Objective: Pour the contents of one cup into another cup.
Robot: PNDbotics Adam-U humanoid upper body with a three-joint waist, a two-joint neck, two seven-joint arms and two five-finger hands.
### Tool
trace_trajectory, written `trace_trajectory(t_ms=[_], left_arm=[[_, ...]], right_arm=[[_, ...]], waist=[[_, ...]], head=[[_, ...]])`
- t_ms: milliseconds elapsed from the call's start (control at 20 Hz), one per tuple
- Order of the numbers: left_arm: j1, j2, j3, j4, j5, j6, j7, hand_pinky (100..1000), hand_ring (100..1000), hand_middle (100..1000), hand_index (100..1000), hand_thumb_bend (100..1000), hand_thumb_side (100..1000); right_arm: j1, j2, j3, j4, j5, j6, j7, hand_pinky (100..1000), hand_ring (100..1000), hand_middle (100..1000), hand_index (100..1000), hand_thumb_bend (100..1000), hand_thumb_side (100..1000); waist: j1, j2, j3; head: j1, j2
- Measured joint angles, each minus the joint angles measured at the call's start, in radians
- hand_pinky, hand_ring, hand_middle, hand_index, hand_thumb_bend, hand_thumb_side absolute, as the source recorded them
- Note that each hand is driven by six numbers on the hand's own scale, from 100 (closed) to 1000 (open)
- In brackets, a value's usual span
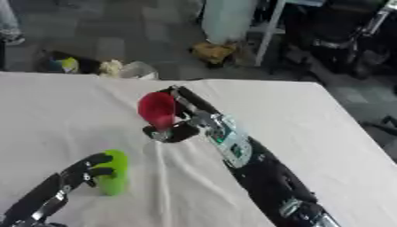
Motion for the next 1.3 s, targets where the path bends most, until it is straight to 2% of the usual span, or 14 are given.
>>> trace_trajectory(t_ms=[150,200,350,500,550,650,750,900,1000,1200,1300], left_arm=[[0.0,-0.005,0.0,0.006,-0.006,-0.005,0.005,630,1000,940,913,621,821],[0.0,-0.005,0.0,0.008,-0.007,-0.007,0.007,630,1000,940,913,620,823],[0.0,-0.007,0.0,0.009,-0.012,-0.01,0.009,631,1000,940,913,611,824],[0.0,-0.012,0.0,0.011,-0.014,-0.011,0.011,632,1000,940,913,609,824],[0.0,-0.013,0.0,0.012,-0.014,-0.011,0.011,632,1000,940,913,608,824],[0.0,-0.013,0.0,0.012,-0.014,-0.011,0.011,633,1000,940,913,606,824],[0.0,-0.013,0.0,0.012,-0.014,-0.011,0.011,634,1000,940,913,602,825],[0.0,-0.013,0.0,0.012,-0.015,-0.011,0.011,634,1000,940,913,598,826],[0.0,-0.013,0.0,0.012,-0.015,-0.011,0.011,634,1000,940,913,597,824],[0.0,-0.013,0.0,0.012,-0.015,-0.009,0.013,634,1000,939,913,599,819],[0.0,-0.013,0.0,0.011,-0.014,-0.005,0.014,633,1000,939,912,599,814]], right_arm=[[0.01,0.006,0.0,0.026,-0.015,-0.023,0.024,514,117,100,395,111,100],[0.012,0.01,0.0,0.036,-0.017,-0.032,0.033,521,127,100,404,147,118],[0.013,0.015,0.0,0.063,-0.018,-0.065,0.06,551,166,131,439,352,295],[0.013,0.02,-0.001,0.082,-0.014,-0.104,0.096,625,258,215,512,600,449],[0.013,0.02,-0.001,0.088,-0.011,-0.119,0.112,649,281,233,528,632,477],[0.012,0.02,-0.001,0.095,-0.003,-0.15,0.147,681,315,265,562,661,516],[0.012,0.021,-0.001,0.099,0.005,-0.18,0.182,747,399,333,632,723,568],[0.012,0.021,-0.002,0.101,0.018,-0.218,0.221,794,461,393,686,800,618],[0.011,0.021,-0.007,0.102,0.026,-0.238,0.238,826,506,445,725,820,609],[0.008,0.02,-0.015,0.103,0.046,-0.264,0.243,834,518,464,739,822,614],[0.006,0.019,-0.019,0.098,0.051,-0.271,0.239,837,522,471,747,809,672]], waist=[[0.001,0.0,0.001],[0.001,0.0,0.001],[0.002,0.0,0.001],[0.002,0.0,0.001],[0.002,0.0,0.001],[0.003,0.0,0.001],[0.004,0.0,0.001],[0.004,-0.001,0.001],[0.004,-0.001,0.001],[0.004,-0.003,0.002],[0.004,-0.003,0.002]], head=[[-0.001,0.0],[-0.002,0.0],[-0.005,0.0],[-0.006,0.0],[-0.007,0.0],[-0.008,0.0],[-0.008,0.0],[-0.008,0.0],[-0.008,0.0],[-0.008,0.0],[-0.008,0.0]])
